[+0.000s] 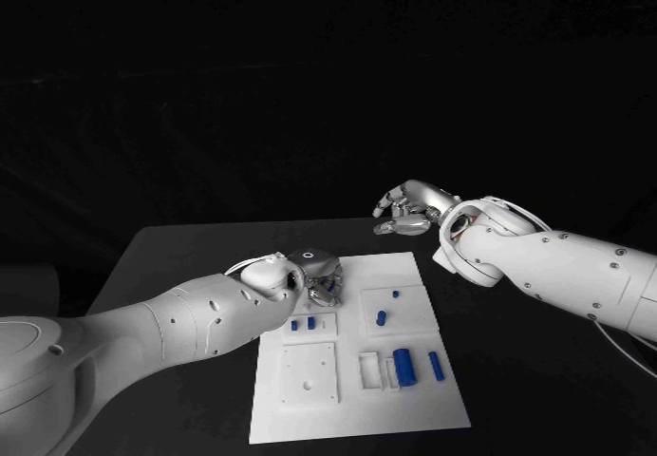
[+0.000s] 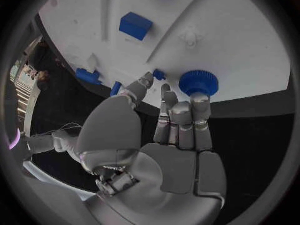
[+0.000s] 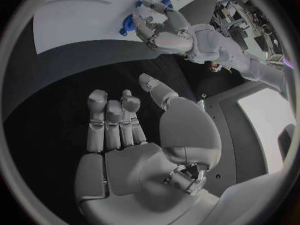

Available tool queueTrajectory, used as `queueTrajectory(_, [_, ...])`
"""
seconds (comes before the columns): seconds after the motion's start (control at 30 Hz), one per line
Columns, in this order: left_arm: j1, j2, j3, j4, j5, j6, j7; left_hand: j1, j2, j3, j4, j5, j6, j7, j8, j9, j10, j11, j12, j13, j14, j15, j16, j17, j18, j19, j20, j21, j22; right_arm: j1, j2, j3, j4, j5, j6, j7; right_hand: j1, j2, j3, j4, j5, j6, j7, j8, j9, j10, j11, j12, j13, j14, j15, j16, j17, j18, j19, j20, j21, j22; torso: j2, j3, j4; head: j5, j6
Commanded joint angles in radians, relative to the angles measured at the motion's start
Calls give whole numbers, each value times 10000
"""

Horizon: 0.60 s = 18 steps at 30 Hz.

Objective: Assemble the parts on the task board

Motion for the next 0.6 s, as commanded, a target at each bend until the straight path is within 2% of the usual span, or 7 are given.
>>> queueTrajectory(0.03, [1, 24, 55, 29, 972, -272, -12, -121, 35, -95, 45, -8, 59, 3, 56, 10, 39, -20, -7, -14, 35, -41, -55, 9, 74, 70, -745, 3, -17, -28, -22, -4, 81, -249, -165, -278, -87, -12, 64, 3, -74, 86, 8, 6, 15, 11, -50, 63, 15, 94, -8, -63, 14, 484, 29, -69, 29, 146, 2, -9, -5, -11, -1])
queueTrajectory(0.2, [1, -19, 84, 38, 1538, -416, 27, -297, -22, -204, 167, -8, -41, 21, 42, 2, 6, -4, -46, -37, 30, -27, -87, 2, 71, 60, -753, -14, -33, -59, -47, -7, 154, -313, -149, -367, -109, -67, 85, 30, -181, 87, 3, 7, 24, 18, -54, 63, 18, 105, -13, -76, 30, 484, 34, -75, 36, 141, -2, -9, 1, -14, -2])
queueTrajectory(0.53, [-1, -109, 103, 96, 1939, -638, 52, -451, -135, -422, 217, -6, -205, 58, 16, -11, -28, 29, -78, -56, 28, 4, -106, 11, 77, 37, -770, -33, -51, -108, -76, -10, 267, -625, -308, -763, -220, -223, 65, 119, -304, 81, 5, 6, 39, 15, -53, 57, 21, 115, -12, -103, 60, 484, 32, -76, 42, 134, -4, -7, 3, -15, -15])
queueTrajectory(0.6, [0, -189, 150, 156, 2478, -697, 116, -460, -146, -447, 220, -7, -247, 68, 2, -17, -38, 38, -88, -62, 26, 11, -112, 12, 80, 34, -772, -37, -54, -126, -83, -10, 310, -848, -379, -944, -299, -304, 11, 162, -345, 99, 0, 18, 51, 16, -56, 58, 24, 119, -14, -110, 71, 484, 34, -76, 48, 134, -4, -15, 2, -18, -25])
